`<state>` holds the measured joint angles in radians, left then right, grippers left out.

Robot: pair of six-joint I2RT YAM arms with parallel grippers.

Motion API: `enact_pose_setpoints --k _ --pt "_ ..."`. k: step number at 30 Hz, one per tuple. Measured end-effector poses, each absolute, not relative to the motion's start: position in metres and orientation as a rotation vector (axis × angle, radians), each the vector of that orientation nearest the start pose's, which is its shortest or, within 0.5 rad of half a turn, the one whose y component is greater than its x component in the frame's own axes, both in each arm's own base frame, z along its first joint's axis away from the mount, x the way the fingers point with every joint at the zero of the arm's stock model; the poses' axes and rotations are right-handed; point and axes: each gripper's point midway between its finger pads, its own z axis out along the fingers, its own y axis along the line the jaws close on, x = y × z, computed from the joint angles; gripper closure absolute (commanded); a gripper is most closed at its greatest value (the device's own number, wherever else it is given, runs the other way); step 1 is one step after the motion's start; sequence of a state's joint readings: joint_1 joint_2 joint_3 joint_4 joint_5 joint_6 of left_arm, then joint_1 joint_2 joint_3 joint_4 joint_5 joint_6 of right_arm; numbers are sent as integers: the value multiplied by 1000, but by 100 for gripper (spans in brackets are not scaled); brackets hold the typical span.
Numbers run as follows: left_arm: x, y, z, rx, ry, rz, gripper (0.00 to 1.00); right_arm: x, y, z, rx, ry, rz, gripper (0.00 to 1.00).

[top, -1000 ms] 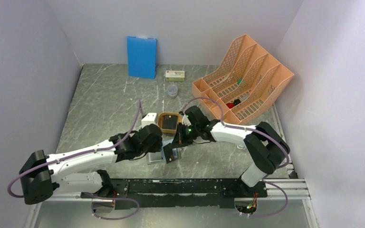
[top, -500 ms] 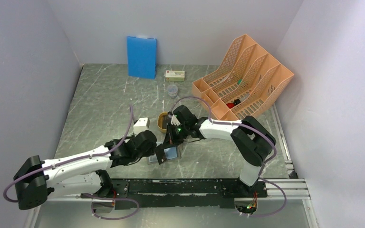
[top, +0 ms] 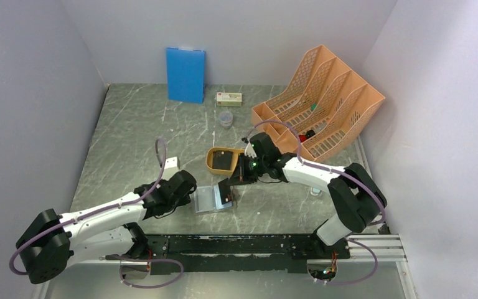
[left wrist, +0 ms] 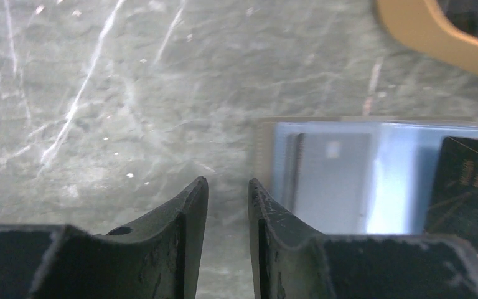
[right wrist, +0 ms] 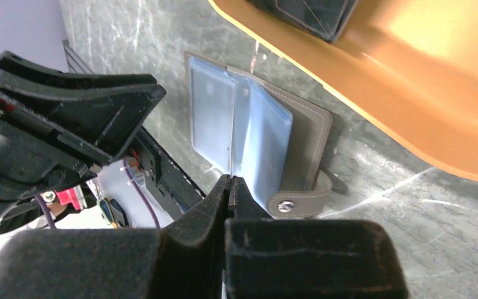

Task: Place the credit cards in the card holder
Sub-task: Turn over the card slot in the card holder, then insert the credit card into the card holder.

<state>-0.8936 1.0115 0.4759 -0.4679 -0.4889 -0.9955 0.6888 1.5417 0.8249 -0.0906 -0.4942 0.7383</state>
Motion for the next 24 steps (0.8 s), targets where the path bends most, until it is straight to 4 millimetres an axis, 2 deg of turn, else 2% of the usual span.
enact_pose_setpoints --k 6,15,24 --pt "177 -131 15 -358 2479 -157 66 199 314 62 -188 2692 1233 100" --pt "188 -144 15 -388 2460 -232 68 201 325 57 -187 2681 1310 100" --pt "192 -150 15 -387 2454 -261 69 202 329 54 -180 2680 1345 100"
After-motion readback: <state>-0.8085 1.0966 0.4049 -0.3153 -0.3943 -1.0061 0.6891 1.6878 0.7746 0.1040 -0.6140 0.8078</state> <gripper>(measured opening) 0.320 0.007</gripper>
